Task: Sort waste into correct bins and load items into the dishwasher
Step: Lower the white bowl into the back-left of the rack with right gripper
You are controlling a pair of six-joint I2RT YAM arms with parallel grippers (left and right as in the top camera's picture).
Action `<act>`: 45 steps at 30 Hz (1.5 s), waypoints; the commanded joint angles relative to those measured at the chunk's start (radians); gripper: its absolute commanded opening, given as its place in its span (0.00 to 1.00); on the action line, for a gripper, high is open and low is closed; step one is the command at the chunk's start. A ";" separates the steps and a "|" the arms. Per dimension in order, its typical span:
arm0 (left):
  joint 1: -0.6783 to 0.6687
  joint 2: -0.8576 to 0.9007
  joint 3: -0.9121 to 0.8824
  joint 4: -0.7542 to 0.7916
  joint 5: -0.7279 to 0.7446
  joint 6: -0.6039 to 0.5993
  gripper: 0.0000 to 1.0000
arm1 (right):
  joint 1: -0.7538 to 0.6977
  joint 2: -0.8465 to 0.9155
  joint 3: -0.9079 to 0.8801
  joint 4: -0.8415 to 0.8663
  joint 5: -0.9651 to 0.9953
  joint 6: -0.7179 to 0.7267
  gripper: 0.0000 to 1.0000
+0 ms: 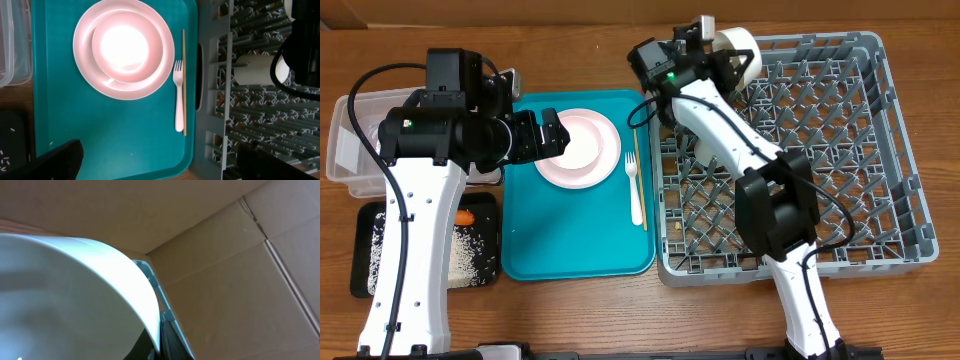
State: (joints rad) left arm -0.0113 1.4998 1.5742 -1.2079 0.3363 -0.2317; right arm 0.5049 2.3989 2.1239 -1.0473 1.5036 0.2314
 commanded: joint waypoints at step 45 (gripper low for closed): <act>-0.001 0.000 0.017 0.001 -0.007 0.019 1.00 | 0.115 -0.001 0.003 -0.037 -0.170 -0.132 0.42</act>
State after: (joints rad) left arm -0.0113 1.4998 1.5742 -1.2079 0.3363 -0.2317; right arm 0.5983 2.3978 2.1242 -1.0863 1.3163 0.1295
